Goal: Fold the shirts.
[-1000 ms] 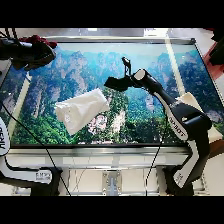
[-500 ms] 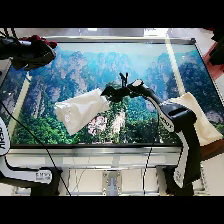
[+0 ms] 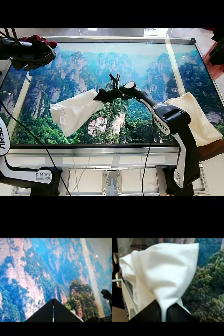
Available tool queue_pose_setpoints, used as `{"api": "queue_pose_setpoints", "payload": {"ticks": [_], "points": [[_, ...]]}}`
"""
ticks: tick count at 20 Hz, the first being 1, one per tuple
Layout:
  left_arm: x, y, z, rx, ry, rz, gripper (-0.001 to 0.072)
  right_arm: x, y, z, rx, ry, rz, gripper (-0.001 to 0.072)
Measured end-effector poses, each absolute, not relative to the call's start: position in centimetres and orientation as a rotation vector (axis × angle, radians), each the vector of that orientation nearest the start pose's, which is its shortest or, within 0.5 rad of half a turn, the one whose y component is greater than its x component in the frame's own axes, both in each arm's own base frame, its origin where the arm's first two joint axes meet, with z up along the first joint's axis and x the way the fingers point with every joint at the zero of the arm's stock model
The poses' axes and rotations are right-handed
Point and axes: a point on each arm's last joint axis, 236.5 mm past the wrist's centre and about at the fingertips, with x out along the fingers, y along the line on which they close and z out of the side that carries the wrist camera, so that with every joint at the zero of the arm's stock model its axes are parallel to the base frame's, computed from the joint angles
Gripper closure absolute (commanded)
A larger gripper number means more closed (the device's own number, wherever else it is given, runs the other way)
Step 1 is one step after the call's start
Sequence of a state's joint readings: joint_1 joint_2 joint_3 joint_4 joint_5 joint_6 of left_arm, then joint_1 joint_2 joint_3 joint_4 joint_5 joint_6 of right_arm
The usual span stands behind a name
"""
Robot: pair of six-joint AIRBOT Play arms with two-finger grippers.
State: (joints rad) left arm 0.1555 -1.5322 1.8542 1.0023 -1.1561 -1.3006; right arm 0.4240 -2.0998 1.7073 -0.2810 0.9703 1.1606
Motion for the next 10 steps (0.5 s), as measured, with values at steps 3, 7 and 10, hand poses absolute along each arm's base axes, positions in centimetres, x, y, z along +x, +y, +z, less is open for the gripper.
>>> {"api": "queue_pose_setpoints", "payload": {"ticks": [3,7,10], "points": [[52.5,-3.6,20.1,-0.232,0.739,-0.356,0.0697,50.0,36.8,-0.1,0.738,1.105,0.899,0.0688],[52.3,-3.7,19.9,-0.225,0.746,-0.362,0.0697,54.1,23.4,8.6,0.63,0.969,0.69,0.0689],[52.3,-3.7,19.9,-0.225,0.747,-0.362,0.0697,52.7,11.2,14.6,0.506,0.917,0.443,0.0689]]}}
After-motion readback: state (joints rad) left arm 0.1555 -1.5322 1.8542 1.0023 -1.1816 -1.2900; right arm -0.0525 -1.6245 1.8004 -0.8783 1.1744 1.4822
